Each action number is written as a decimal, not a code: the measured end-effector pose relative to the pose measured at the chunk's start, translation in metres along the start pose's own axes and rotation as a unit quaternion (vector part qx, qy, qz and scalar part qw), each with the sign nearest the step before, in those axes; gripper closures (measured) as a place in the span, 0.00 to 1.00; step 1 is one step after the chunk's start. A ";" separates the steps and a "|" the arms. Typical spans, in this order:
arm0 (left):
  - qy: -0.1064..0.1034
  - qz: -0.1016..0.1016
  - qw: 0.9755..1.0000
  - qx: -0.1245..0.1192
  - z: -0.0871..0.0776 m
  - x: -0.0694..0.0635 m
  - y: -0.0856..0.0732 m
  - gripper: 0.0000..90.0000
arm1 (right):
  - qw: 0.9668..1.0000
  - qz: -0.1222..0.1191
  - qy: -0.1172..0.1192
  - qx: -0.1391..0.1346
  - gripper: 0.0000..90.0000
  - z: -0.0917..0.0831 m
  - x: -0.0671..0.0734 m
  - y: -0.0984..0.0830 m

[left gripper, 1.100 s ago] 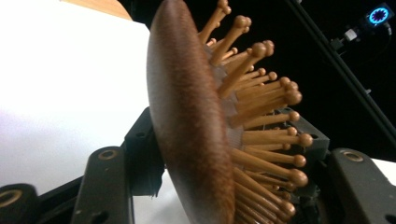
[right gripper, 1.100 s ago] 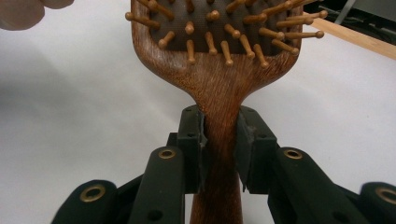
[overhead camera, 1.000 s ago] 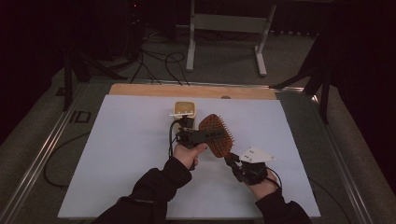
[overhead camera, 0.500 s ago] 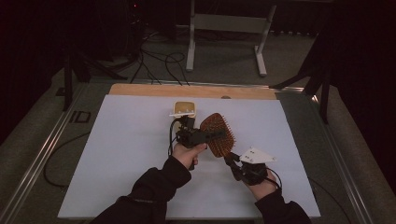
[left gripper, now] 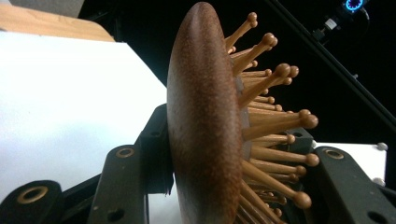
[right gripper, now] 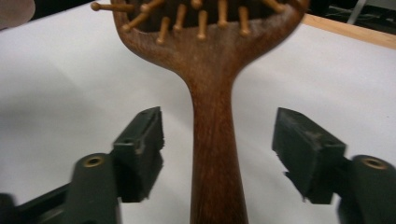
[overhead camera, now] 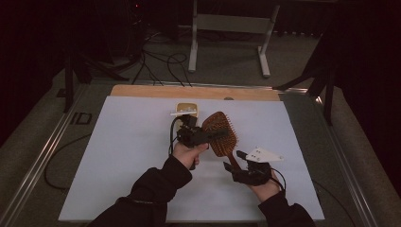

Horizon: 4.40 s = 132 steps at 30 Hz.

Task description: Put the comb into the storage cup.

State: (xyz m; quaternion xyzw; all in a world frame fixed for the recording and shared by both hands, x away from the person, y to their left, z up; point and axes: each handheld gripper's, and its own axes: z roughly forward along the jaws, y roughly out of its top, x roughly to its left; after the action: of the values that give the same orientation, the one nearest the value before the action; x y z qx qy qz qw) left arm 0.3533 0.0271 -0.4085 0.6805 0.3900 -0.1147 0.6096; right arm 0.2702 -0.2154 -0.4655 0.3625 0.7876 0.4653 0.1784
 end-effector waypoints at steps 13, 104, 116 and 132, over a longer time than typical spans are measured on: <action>0.011 0.023 1.000 0.002 -0.018 -0.003 0.014 0.58 | 1.000 0.007 0.020 0.000 0.12 -0.002 -0.006 -0.002; 0.192 0.113 0.973 -0.057 -0.098 0.019 0.158 0.60 | 0.999 -0.023 0.032 -0.022 0.11 -0.017 -0.012 -0.008; 0.225 0.118 0.965 -0.059 -0.089 0.037 0.154 0.60 | 0.999 -0.023 0.036 -0.023 0.11 -0.018 -0.012 -0.008; 0.228 0.106 0.966 -0.052 -0.073 0.055 0.142 0.60 | 0.999 -0.025 0.037 -0.023 0.11 -0.018 -0.012 -0.008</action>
State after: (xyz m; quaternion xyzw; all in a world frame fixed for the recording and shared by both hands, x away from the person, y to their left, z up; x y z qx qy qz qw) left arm 0.4620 0.1229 -0.3211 0.6933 0.4499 0.1299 0.5478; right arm 0.2637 -0.2378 -0.4643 0.3209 0.7915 0.4919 0.1691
